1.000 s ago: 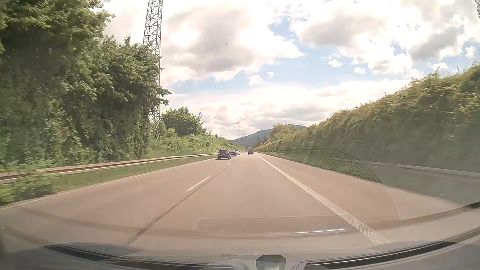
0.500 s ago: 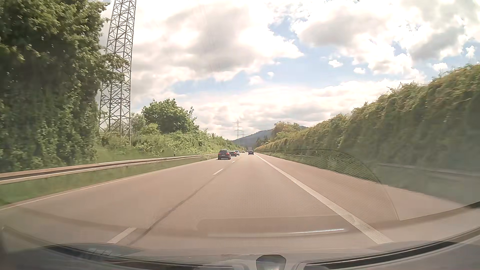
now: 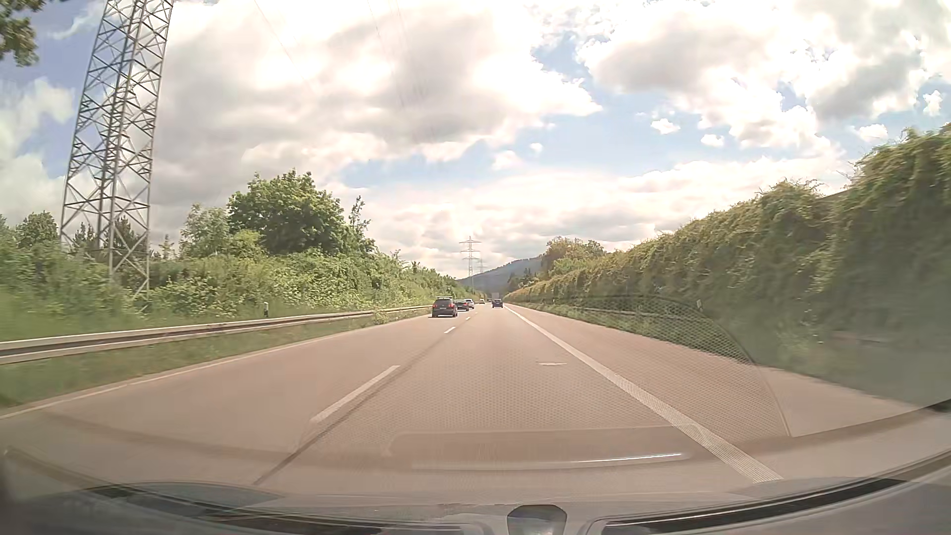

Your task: Follow the waypoints while adhering to traffic rules and regulations

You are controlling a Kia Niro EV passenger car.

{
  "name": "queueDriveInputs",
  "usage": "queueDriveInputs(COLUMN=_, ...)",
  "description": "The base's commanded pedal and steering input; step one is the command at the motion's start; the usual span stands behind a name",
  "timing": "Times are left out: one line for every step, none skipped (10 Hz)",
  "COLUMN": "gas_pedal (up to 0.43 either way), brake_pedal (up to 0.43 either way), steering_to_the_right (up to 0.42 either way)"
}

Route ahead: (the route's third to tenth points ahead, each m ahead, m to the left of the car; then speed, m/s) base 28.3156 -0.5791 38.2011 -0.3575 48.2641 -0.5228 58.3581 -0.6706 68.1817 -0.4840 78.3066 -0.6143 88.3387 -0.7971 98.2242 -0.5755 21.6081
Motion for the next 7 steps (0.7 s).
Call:
queueDriveInputs(gas_pedal=0.138, brake_pedal=0.0, steering_to_the_right=0.0)
queueDriveInputs(gas_pedal=0.138, brake_pedal=0.0, steering_to_the_right=0.0)
queueDriveInputs(gas_pedal=0.138, brake_pedal=0.0, steering_to_the_right=0.0)
queueDriveInputs(gas_pedal=0.138, brake_pedal=0.0, steering_to_the_right=0.0)
queueDriveInputs(gas_pedal=0.138, brake_pedal=0.0, steering_to_the_right=0.0)
queueDriveInputs(gas_pedal=0.138, brake_pedal=0.0, steering_to_the_right=0.0)
queueDriveInputs(gas_pedal=0.138, brake_pedal=0.0, steering_to_the_right=0.0)
